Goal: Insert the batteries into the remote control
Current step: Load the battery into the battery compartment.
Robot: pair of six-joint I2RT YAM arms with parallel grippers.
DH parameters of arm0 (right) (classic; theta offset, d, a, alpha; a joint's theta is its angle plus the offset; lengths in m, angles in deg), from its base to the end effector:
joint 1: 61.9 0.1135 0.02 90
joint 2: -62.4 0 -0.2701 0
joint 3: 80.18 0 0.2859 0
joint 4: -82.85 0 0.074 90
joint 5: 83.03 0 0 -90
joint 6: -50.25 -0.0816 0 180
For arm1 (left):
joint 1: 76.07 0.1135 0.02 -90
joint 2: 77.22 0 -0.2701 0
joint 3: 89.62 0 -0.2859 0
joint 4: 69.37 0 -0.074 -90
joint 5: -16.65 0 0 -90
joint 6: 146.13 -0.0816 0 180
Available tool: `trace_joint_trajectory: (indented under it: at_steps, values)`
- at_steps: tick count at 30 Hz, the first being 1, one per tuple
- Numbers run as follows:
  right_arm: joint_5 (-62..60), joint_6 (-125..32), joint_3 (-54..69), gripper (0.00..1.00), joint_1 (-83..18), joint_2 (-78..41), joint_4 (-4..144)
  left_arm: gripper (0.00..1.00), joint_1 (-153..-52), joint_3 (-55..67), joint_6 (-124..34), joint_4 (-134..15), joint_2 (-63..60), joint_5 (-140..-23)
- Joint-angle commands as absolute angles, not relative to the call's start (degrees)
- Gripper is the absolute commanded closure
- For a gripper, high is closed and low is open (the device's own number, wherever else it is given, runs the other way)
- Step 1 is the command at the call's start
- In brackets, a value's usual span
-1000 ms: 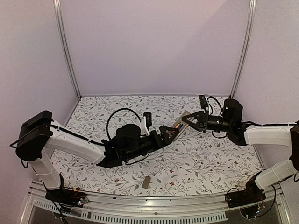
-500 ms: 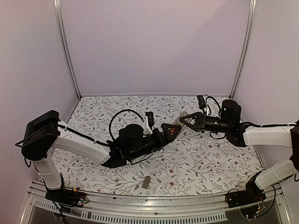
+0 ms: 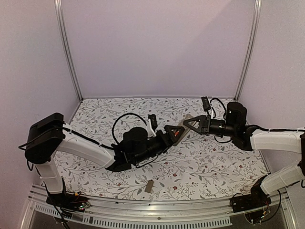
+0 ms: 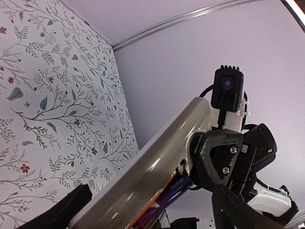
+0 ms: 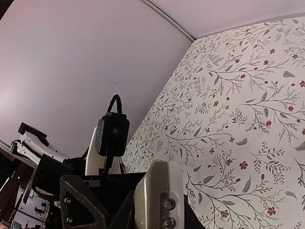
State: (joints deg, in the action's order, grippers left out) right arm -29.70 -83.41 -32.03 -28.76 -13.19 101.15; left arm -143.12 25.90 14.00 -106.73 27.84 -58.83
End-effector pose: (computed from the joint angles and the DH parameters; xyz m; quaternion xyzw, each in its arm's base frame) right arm 0.2616 0.2290 0.2212 -0.1369 0.7382 0.5700 0.3337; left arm 0.1982 -0.4157 0.1797 -0.1062 0.7183 -0.6009 0.3343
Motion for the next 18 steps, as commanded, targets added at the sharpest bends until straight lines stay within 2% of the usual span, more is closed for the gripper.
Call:
trace_joint_trajectory:
  at_steps: [1,18]
  values:
    - [-28.29,-80.64,-32.89,1.00,-27.90,-11.66,98.73,0.12,-142.43,25.45,14.39,-109.08,28.98,-57.71]
    - [-27.69,-78.18,-32.21,1.00,-27.00,-10.86,96.32,0.21,-142.08,25.74,15.41,-109.21,29.73,-57.74]
